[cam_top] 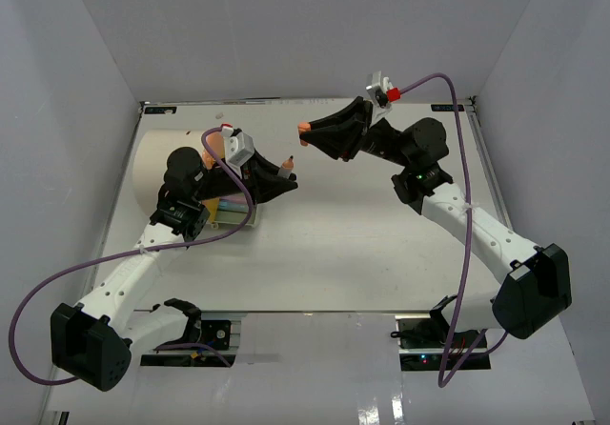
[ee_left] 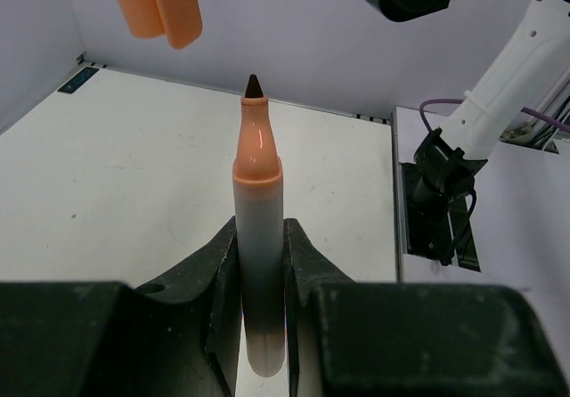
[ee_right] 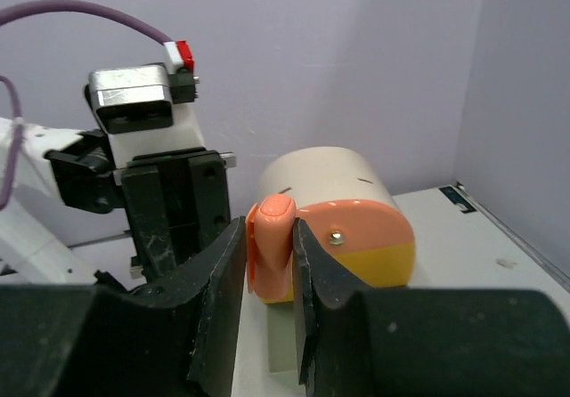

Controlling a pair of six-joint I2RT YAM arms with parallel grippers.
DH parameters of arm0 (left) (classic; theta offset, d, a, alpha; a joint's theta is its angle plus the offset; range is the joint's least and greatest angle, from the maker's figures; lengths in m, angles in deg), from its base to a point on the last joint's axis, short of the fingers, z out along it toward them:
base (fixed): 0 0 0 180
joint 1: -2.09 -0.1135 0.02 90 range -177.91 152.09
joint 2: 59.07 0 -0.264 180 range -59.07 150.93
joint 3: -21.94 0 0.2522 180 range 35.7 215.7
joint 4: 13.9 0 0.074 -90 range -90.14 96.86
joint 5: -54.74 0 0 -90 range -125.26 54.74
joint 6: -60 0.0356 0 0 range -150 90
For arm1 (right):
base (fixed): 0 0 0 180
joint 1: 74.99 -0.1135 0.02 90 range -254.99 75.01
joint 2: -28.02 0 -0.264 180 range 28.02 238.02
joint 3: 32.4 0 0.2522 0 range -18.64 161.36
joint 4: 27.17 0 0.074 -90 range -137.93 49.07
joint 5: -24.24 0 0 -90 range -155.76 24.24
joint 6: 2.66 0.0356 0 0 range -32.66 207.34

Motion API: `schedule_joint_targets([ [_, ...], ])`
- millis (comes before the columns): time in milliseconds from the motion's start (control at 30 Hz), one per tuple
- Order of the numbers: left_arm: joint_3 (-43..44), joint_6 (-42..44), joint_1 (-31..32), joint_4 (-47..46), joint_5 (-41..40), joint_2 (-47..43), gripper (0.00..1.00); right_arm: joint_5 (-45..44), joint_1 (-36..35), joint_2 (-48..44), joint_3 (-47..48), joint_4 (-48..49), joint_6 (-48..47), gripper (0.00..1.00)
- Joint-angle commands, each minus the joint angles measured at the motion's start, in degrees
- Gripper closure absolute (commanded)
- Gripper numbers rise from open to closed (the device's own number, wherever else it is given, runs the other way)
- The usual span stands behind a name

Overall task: Sort the stationery into containers
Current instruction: Close the pen cap on the pen.

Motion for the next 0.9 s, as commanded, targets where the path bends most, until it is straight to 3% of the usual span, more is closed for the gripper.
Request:
schedule_joint_targets([
  [0,-0.43,-1.01,0.31,-5.8,4.56,-0.96,1.0,3.58,-1.33,0.48,0.4,11.73,7.03,0.92],
  [467,-0.34,-3.64,0.31,-11.52,4.83,-0.44,1.0,6.3,-2.74,2.24,-0.48,23.52,15.83,0.92],
  [867,0.45,-5.93,0.4,-13.72,5.18,1.41,1.0,7.1,-3.44,3.82,0.14,26.17,17.76,0.92],
])
